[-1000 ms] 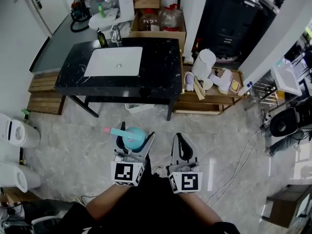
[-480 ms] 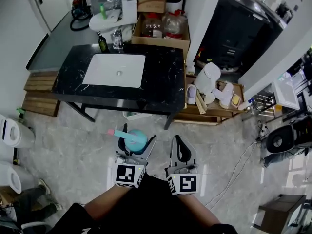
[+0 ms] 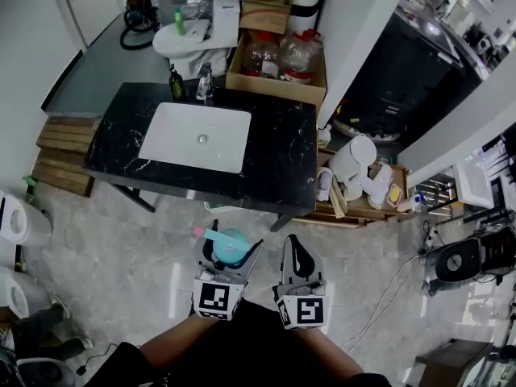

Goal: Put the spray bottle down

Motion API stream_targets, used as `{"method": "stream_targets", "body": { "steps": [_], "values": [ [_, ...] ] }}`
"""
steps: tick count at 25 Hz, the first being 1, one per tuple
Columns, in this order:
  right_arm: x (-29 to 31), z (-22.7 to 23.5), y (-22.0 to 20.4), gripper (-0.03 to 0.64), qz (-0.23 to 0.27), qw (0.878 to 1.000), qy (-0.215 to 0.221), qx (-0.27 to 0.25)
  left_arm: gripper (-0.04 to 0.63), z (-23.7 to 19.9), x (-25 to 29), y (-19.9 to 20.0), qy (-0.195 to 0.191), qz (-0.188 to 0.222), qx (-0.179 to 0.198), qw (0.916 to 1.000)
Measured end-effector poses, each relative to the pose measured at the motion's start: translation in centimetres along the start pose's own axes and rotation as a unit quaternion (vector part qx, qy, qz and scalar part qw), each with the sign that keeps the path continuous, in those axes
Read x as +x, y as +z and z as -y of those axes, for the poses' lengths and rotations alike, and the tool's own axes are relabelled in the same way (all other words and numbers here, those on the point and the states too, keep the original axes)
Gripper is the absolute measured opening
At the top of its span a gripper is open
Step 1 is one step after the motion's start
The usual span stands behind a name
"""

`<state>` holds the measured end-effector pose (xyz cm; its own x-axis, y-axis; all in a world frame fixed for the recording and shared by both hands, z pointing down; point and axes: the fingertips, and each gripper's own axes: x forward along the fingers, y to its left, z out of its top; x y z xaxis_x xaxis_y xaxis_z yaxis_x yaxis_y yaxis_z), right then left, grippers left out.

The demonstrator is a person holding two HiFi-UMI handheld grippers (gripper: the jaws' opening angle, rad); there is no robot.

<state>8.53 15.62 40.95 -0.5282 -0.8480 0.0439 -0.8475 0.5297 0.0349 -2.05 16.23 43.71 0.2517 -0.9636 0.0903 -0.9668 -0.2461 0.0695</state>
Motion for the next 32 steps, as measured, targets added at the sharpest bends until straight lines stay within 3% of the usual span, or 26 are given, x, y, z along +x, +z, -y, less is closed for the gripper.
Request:
{"method": "stream_targets", "body": {
  "steps": [10,21,32],
  "values": [
    [7.7,0.8,1.1,0.015,-0.009,1.000,-0.017,0.003,0.451,-4.7,6.4,2.2,-0.025,0.000,0.000,0.9997],
    [16.0,1.7,2.4,0.015,0.004,0.998,-0.057,0.004,0.451,-10.0,11.4,1.6,-0.057,-0.015,0.012,0.9982],
    [18.3,1.5,1.1,0.015,-0.017,0.997,-0.080,0.002,0.451,-10.5,13.9,0.9,-0.109,-0.020,0.008,0.9939]
  ]
}}
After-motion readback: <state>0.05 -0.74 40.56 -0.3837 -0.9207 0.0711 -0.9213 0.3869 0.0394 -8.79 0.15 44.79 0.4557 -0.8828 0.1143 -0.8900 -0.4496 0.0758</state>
